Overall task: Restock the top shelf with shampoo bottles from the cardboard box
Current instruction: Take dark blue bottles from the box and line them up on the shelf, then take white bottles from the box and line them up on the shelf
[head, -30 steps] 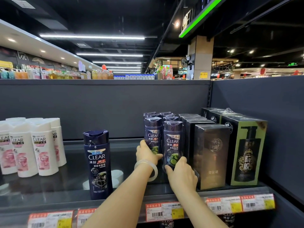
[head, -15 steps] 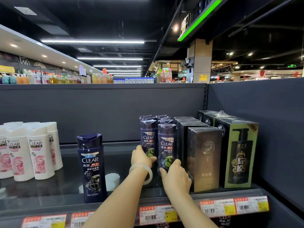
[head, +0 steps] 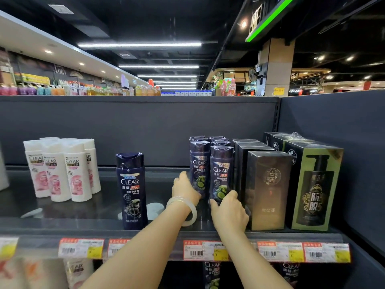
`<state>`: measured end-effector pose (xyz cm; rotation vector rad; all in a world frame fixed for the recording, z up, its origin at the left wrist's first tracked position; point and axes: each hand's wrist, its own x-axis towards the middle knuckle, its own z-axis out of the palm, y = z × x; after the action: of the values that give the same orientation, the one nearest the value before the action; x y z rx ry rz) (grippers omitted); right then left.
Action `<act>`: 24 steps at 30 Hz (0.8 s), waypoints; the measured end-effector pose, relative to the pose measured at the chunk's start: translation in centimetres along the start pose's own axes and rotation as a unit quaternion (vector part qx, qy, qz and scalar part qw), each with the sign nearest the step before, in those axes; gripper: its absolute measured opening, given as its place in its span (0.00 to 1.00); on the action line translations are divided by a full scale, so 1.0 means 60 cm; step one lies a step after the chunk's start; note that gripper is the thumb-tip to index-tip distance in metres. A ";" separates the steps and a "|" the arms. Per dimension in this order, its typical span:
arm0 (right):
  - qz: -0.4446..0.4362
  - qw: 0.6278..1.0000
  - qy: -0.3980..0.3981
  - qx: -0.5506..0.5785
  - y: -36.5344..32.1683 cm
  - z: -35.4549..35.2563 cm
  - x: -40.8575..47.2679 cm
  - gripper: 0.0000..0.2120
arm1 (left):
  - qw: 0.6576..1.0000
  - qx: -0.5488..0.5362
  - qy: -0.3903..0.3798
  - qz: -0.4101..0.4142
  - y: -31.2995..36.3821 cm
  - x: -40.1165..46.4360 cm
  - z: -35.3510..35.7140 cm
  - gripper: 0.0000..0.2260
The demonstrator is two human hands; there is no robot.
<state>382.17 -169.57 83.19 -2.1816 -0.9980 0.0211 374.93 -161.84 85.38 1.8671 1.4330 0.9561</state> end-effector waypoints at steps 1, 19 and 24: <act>0.000 1.000 0.003 0.004 0.001 0.000 -0.001 0.20 | 1.000 -0.009 0.004 0.009 -0.001 -0.011 -0.004 0.26; -0.260 0.924 0.115 0.255 -0.016 0.054 -0.157 0.14 | 0.995 -0.045 0.018 0.092 -0.169 -0.238 -0.094 0.22; -0.271 0.930 0.049 0.243 -0.081 0.152 -0.309 0.12 | 0.999 -0.005 0.030 -0.013 -0.343 -0.307 -0.207 0.22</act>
<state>363.34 -174.15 74.53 -1.3994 -1.3418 -0.0899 350.50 -174.34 72.46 1.8210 1.4820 1.0130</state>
